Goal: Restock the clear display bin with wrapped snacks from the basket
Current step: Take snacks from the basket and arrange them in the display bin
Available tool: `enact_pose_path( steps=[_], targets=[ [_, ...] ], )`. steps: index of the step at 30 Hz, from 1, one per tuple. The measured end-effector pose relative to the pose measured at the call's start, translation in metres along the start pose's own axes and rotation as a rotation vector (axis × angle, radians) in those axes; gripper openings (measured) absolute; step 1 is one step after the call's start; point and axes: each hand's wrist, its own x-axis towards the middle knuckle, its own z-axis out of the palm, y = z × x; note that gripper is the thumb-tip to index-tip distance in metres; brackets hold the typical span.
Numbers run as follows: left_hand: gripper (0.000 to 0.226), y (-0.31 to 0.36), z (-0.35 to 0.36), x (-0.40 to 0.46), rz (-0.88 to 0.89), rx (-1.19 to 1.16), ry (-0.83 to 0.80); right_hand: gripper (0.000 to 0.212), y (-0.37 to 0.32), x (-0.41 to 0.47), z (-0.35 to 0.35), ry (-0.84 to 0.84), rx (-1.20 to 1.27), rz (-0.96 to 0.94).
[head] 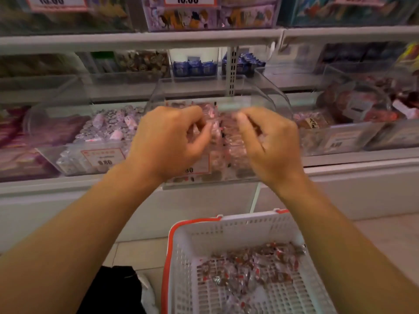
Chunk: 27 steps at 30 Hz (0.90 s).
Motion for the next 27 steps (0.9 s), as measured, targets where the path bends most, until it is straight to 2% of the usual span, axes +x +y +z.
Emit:
enact_pose_path(
  steps=[1, 2, 3, 4, 6, 7, 8, 9, 10, 12, 15, 18, 20, 22, 24, 27],
  targets=[
    [0.025, 0.012, 0.008, -0.008, 0.035, -0.029, 0.025, 0.029, 0.004, -0.035, -0.006, 0.128, 0.000, 0.074],
    [0.024, 0.024, 0.019, -0.018, 0.075, -0.040, 0.009, 0.033, 0.010, -0.073, -0.008, 0.174, -0.027, 0.201],
    [0.023, 0.036, 0.036, -0.031, 0.109, -0.037, -0.072, 0.035, 0.020, -0.113, -0.007, 0.117, -0.067, 0.355],
    [0.020, 0.046, 0.056, -0.045, 0.121, -0.024, -0.241, 0.031, 0.035, -0.154, -0.004, -0.043, -0.097, 0.519],
    [0.018, 0.062, 0.099, -0.079, 0.039, 0.049, -0.729, 0.014, 0.060, -0.230, 0.001, -0.522, -0.108, 0.890],
    [0.024, 0.066, 0.122, -0.101, -0.052, 0.088, -0.938, 0.030, 0.070, -0.260, 0.002, -0.725, -0.117, 1.050],
    [0.034, 0.067, 0.142, -0.125, -0.170, 0.088, -1.097, 0.059, 0.080, -0.288, 0.002, -0.875, -0.119, 1.184],
    [0.044, 0.068, 0.159, -0.150, -0.308, 0.048, -1.191, 0.084, 0.087, -0.310, 0.002, -0.947, -0.122, 1.285],
    [0.054, 0.067, 0.175, -0.176, -0.435, 0.002, -1.234, 0.103, 0.093, -0.325, 0.001, -0.966, -0.141, 1.346],
    [0.067, 0.065, 0.200, -0.222, -0.615, -0.067, -1.274, 0.125, 0.108, -0.347, 0.002, -0.955, -0.196, 1.384],
    [0.080, 0.061, 0.228, -0.271, -0.847, -0.091, -1.275, 0.136, 0.132, -0.362, 0.011, -0.906, -0.260, 1.451],
    [0.100, 0.059, 0.253, -0.288, -1.170, -0.181, -1.170, 0.144, 0.151, -0.368, 0.025, -0.812, -0.227, 1.495],
    [0.113, 0.056, 0.271, -0.289, -1.370, -0.247, -1.114, 0.150, 0.161, -0.372, 0.034, -0.858, -0.274, 1.484],
    [0.122, 0.053, 0.284, -0.292, -1.409, -0.234, -1.155, 0.152, 0.171, -0.375, 0.041, -0.921, -0.337, 1.438],
    [0.120, 0.054, 0.295, -0.298, -1.348, -0.137, -1.215, 0.154, 0.179, -0.376, 0.047, -0.960, -0.385, 1.383],
    [0.095, 0.058, 0.305, -0.308, -1.279, -0.040, -1.192, 0.142, 0.188, -0.374, 0.054, -0.945, -0.431, 1.344]
  ],
)
